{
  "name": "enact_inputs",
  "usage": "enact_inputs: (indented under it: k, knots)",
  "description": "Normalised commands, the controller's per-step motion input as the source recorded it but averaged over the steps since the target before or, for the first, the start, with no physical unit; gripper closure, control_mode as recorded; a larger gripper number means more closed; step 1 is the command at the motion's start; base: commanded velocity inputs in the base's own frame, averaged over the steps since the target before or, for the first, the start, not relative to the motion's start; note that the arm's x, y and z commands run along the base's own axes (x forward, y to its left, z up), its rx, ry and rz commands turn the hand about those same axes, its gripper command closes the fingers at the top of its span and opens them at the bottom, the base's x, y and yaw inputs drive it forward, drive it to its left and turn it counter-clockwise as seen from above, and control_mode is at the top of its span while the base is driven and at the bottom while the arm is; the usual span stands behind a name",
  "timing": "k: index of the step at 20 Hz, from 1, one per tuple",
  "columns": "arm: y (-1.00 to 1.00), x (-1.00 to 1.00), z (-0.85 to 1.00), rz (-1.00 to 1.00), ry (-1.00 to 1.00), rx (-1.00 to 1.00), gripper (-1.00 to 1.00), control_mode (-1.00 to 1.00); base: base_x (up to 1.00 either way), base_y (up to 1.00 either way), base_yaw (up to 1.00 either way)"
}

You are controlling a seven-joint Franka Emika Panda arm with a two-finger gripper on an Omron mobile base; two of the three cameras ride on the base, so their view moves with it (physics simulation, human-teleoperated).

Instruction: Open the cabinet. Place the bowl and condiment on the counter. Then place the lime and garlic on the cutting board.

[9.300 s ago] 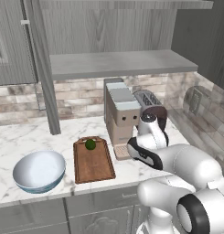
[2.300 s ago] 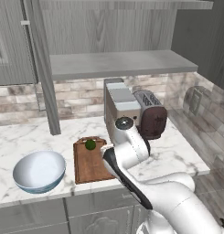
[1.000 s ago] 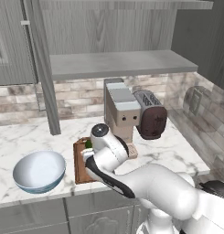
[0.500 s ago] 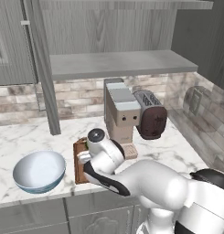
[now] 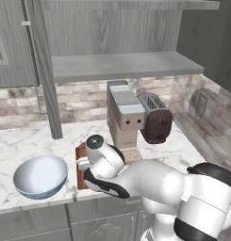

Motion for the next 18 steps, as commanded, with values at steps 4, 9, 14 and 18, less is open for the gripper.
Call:
enact_inputs:
  k: [4,9,14,18]
  knots:
    - [0.0,0.0,-0.1,0.0,0.0,0.0,1.0,-1.0,0.0,0.0,0.0]
    - [0.0,0.0,-0.14,0.0,0.0,0.0,1.0,-1.0,0.0,0.0,0.0]
    - [0.0,0.02,-0.1,0.0,0.0,0.0,1.0,-1.0,0.0,0.0,0.0]
    - [0.0,0.01,-0.09,0.0,0.0,0.0,1.0,-1.0,0.0,0.0,0.0]
